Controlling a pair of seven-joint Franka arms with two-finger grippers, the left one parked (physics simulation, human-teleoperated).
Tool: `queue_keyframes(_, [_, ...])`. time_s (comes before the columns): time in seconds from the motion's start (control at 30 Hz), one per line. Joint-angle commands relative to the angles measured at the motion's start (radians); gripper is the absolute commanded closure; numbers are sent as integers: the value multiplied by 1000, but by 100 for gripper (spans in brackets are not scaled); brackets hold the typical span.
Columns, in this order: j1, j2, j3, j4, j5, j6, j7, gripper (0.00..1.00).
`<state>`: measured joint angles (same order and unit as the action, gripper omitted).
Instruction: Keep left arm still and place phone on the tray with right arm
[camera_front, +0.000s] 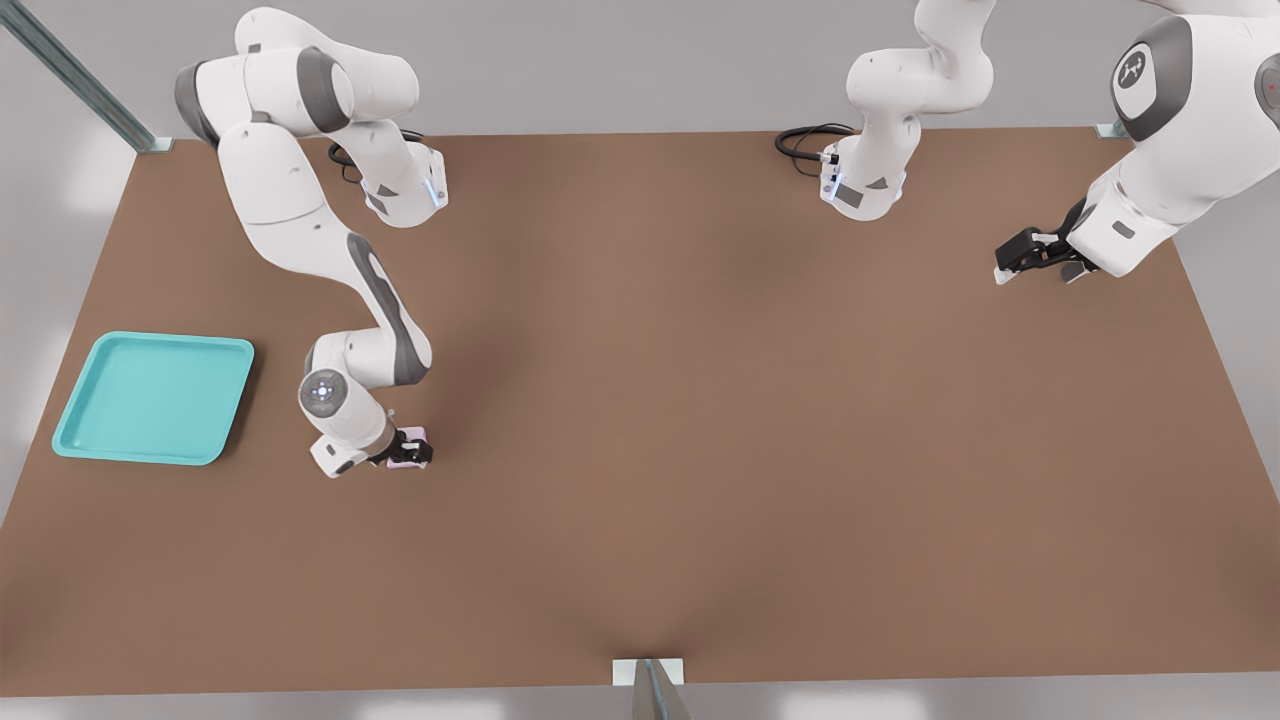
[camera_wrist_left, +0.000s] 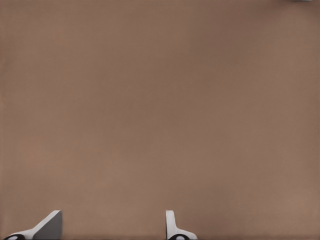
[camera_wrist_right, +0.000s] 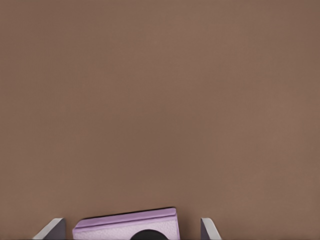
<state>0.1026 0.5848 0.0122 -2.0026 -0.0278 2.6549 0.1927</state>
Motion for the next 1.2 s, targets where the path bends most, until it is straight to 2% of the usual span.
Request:
queue_keyframes(0.0, [0,4,0,1,-11,10,-18,0])
queue_keyframes(0.1, [5,15,0,2,-12,11,-18,0])
queue_keyframes(0.23, [5,17,0,4,-11,11,-18,17])
queue_keyframes(0.3, [6,10,0,5,-11,5,-18,22])
queue_keyframes(0.47, [-21,-56,0,-2,-11,-32,-76,22])
queue_keyframes(0.63, [-219,-164,14,-19,-9,-182,-332,22])
queue_keyframes(0.8, [-492,-229,15,-21,-9,-268,-731,23])
queue_keyframes(0.83, [-535,-249,17,-25,-9,-289,-775,23])
queue_keyframes(0.87, [-615,-272,57,-44,-29,-293,-802,23])
queue_keyframes(0.93, [-673,-267,60,-45,-54,-288,-841,24])
queue_keyframes(1.1, [-721,-120,54,42,-54,-242,-927,23])
queue_keyframes(1.17, [-719,-115,54,42,-52,-239,-917,0])
